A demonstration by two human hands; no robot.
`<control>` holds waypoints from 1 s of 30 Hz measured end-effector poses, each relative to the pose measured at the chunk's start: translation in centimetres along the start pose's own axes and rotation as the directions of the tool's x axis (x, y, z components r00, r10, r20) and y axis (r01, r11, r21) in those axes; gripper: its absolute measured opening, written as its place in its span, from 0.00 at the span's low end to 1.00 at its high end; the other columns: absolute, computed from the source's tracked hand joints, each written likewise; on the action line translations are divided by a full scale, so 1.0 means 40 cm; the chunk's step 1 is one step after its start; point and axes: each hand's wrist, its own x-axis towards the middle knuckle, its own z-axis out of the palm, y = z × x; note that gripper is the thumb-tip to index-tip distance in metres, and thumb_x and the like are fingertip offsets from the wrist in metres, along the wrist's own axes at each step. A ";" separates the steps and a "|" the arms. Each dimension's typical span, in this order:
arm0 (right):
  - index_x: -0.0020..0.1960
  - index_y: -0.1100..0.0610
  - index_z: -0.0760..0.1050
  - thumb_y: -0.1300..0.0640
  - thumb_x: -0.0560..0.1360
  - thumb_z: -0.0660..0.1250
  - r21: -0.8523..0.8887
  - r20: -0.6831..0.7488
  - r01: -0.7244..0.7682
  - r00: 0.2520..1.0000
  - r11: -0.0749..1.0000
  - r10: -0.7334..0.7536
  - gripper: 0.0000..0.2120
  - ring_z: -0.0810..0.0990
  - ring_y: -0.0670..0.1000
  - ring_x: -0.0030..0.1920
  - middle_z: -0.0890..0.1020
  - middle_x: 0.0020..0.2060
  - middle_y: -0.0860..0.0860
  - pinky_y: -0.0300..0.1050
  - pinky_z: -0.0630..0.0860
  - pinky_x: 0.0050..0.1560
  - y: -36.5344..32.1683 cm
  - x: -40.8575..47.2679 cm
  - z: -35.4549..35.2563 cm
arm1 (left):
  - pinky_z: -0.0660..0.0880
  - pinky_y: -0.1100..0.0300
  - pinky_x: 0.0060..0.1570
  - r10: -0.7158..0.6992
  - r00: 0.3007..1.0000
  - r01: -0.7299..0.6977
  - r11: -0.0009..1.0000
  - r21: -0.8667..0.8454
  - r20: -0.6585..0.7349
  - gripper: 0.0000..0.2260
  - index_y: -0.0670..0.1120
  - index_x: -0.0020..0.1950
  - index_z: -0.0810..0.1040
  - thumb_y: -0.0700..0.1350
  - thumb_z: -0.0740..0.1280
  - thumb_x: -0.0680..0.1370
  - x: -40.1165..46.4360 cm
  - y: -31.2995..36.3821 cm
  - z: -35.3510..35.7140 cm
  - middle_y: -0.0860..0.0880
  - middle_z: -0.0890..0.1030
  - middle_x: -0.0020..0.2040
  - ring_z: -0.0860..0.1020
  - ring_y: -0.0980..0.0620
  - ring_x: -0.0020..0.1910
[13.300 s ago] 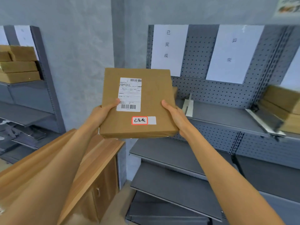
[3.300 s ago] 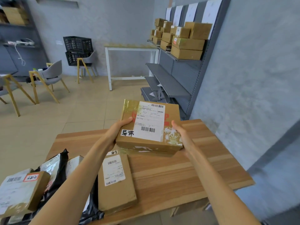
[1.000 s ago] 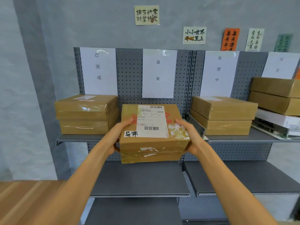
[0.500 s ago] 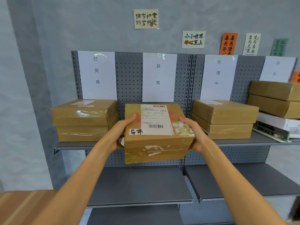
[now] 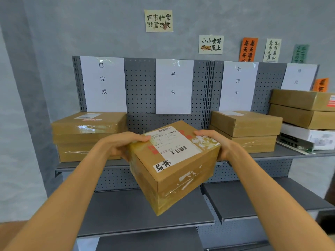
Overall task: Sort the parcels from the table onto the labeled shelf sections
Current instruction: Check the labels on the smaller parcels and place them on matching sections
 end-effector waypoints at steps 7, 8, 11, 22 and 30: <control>0.47 0.56 0.83 0.41 0.68 0.70 0.047 -0.046 -0.020 0.999 0.999 0.022 0.19 0.83 0.53 0.41 0.85 0.46 0.54 0.50 0.78 0.49 0.001 -0.001 0.007 | 0.74 0.37 0.58 -0.015 0.998 0.010 0.997 -0.075 -0.065 0.21 0.48 0.60 0.80 0.59 0.71 0.71 0.020 -0.036 0.020 0.46 0.85 0.53 0.81 0.43 0.55; 0.47 0.57 0.82 0.39 0.70 0.69 0.083 -0.067 -0.012 0.998 0.997 0.018 0.21 0.84 0.54 0.41 0.85 0.46 0.54 0.51 0.77 0.50 -0.006 -0.002 0.006 | 0.75 0.37 0.57 -0.021 0.997 0.014 0.996 -0.093 -0.075 0.22 0.49 0.60 0.80 0.59 0.72 0.71 0.022 -0.036 0.020 0.46 0.84 0.53 0.81 0.42 0.55; 0.62 0.57 0.77 0.29 0.71 0.62 0.144 -0.171 0.043 0.985 0.989 -0.018 0.35 0.79 0.60 0.57 0.81 0.58 0.57 0.67 0.71 0.59 -0.018 -0.001 -0.001 | 0.75 0.33 0.52 -0.048 0.994 0.026 0.977 -0.211 -0.101 0.28 0.49 0.63 0.78 0.59 0.75 0.67 0.029 -0.029 0.019 0.45 0.82 0.57 0.79 0.40 0.56; 0.72 0.44 0.67 0.22 0.58 0.66 -0.045 -0.240 0.157 0.957 0.987 -0.163 0.48 0.72 0.65 0.66 0.74 0.68 0.54 0.79 0.68 0.54 -0.039 -0.004 0.118 | 0.76 0.42 0.56 -0.048 0.896 -0.189 0.859 -0.476 -0.442 0.28 0.44 0.64 0.76 0.57 0.73 0.69 0.093 0.053 0.102 0.46 0.81 0.53 0.79 0.42 0.53; 0.58 0.51 0.77 0.45 0.72 0.70 -0.066 -0.327 0.131 0.934 0.989 -0.146 0.17 0.81 0.58 0.53 0.84 0.50 0.54 0.70 0.72 0.59 -0.055 0.007 0.092 | 0.69 0.58 0.30 0.030 0.954 -0.140 0.924 -0.355 -0.298 0.25 0.44 0.70 0.68 0.55 0.67 0.78 0.100 0.092 0.119 0.50 0.75 0.45 0.74 0.53 0.38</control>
